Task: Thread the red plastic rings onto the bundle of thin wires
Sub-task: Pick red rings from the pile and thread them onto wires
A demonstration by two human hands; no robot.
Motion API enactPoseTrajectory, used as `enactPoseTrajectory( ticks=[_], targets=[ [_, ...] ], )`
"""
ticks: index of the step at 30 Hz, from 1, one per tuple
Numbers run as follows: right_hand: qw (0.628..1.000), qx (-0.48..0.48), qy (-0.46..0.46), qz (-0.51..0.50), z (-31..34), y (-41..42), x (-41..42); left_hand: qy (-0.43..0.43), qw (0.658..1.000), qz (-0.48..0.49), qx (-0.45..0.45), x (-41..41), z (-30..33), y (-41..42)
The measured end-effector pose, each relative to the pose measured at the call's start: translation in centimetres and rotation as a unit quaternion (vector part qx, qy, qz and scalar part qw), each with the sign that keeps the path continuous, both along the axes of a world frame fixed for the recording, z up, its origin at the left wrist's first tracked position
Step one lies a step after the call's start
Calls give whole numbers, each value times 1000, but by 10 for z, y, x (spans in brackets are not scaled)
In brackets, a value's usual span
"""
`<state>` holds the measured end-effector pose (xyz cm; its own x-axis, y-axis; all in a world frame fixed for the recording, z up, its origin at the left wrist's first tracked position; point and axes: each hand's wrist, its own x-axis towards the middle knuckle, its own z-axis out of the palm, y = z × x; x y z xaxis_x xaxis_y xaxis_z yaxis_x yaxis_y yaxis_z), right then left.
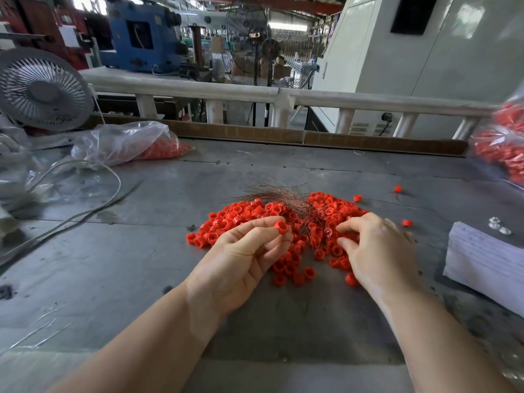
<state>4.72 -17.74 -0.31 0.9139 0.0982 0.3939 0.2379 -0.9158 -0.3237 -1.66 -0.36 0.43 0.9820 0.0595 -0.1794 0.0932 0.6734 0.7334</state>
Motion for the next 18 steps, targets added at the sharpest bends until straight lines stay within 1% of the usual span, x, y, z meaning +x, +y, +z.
enactPoseTrajectory(
  ticks=[3,8,12,16,18],
  targets=[
    [1000,-16,3,4,1,0,-1,-8,999,-12,-31,-1,3,2],
    [998,-61,-2,14,-1,0,1,-21,998,-34,-47,-3,5,3],
    [999,-50,-9,14,-1,0,2,-28,997,-46,-56,-3,5,3],
    [997,-78,2,9,-2,-1,1,-46,995,-62,-59,-4,6,3],
    [997,-72,-9,13,-2,-1,1,-57,994,-73,-58,-5,7,3]
  ],
)
